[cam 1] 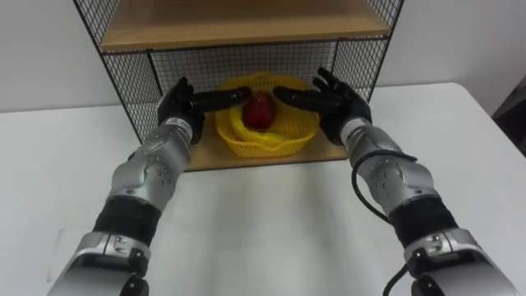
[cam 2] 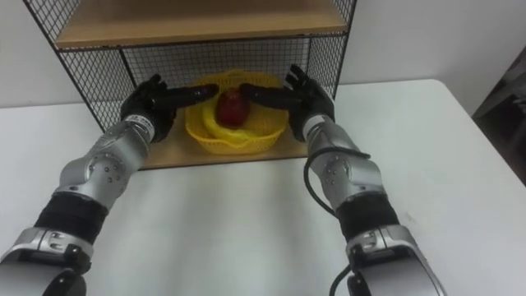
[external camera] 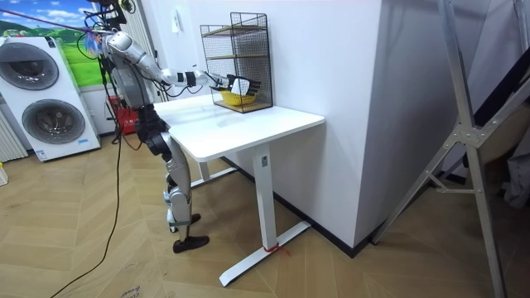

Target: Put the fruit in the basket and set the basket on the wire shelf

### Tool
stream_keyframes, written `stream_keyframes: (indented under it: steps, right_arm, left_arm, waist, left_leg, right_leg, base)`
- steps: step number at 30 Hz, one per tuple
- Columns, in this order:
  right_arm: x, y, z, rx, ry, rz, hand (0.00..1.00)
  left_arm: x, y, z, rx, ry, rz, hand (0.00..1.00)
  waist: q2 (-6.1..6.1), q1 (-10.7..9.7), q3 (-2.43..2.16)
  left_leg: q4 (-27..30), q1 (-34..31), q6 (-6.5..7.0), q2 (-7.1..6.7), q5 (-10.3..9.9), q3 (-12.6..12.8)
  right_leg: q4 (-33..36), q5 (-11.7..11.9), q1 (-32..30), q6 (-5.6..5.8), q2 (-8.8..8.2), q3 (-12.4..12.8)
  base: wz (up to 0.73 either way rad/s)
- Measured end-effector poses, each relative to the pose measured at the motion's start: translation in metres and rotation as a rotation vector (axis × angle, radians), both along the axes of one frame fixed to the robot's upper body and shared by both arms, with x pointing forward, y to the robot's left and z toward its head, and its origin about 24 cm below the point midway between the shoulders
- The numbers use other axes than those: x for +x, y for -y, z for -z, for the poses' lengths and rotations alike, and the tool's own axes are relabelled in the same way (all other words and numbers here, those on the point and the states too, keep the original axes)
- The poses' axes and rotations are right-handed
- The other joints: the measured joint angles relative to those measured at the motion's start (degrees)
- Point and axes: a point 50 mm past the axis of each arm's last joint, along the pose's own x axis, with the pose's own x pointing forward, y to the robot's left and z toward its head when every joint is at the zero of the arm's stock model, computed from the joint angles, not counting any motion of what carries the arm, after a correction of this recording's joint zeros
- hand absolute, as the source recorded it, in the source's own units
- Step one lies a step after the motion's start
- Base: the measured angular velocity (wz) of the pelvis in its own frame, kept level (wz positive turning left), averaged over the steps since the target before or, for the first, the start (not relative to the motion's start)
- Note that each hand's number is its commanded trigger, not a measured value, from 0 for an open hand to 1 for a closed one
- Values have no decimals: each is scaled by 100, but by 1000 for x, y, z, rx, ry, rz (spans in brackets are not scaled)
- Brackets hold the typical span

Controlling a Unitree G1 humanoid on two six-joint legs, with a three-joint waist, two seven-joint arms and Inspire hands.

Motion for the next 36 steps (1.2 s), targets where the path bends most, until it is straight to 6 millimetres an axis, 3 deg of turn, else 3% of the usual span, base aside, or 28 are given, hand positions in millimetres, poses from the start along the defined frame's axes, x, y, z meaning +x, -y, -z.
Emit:
stream_keyframes:
  steps: [4,9,14,20,23,30,36]
  right_arm:
    - [-14,4,7,-30,18,-19,0]
    - [-31,7,-8,-118,140,-57,0]
    - [-48,20,-26,-166,249,-37,0]
    - [-63,30,-30,-190,288,-18,0]
    - [-66,30,-35,-261,318,-40,0]
    - [-77,30,-47,-284,410,-59,0]
    - [-103,34,-32,-253,372,-80,0]
  left_arm:
    - [-20,-7,8,-9,15,-18,0]
    - [-35,-16,-10,25,137,-31,0]
    - [-48,-20,-31,91,282,-5,0]
    - [-57,-26,-30,147,299,2,0]
    - [-63,-29,-29,218,318,16,0]
    - [-79,-32,-24,230,356,59,0]
    - [-103,-28,-3,211,317,125,0]
  waist:
    - [-25,23,-64]
    - [-150,66,-128]
    - [-189,122,-106]
    - [-192,91,-87]
    - [-185,45,-35]
    - [-200,5,-39]
    - [-222,8,-58]
  left_leg:
    - [-7,55,-6,1,2,0]
    - [-104,133,-22,0,12,22]
    - [-193,301,-37,-4,18,54]
    - [-200,301,-87,12,7,36]
    - [-212,261,-86,11,13,36]
    - [-218,152,-63,15,36,66]
    - [-244,166,-76,38,28,147]
  right_leg:
    - [1,-8,-2,-4,-2,-1]
    - [-14,-28,27,-12,18,80]
    - [-57,-24,154,-13,21,113]
    - [-112,-53,181,33,29,135]
    - [-119,-39,142,9,39,137]
    - [-90,-21,0,-21,62,152]
    - [-123,-13,-7,-4,59,156]
  base:
    - [0]
    - [-4]
    - [-4]
    - [-1]
    - [0]
    - [-2]
    - [-7]
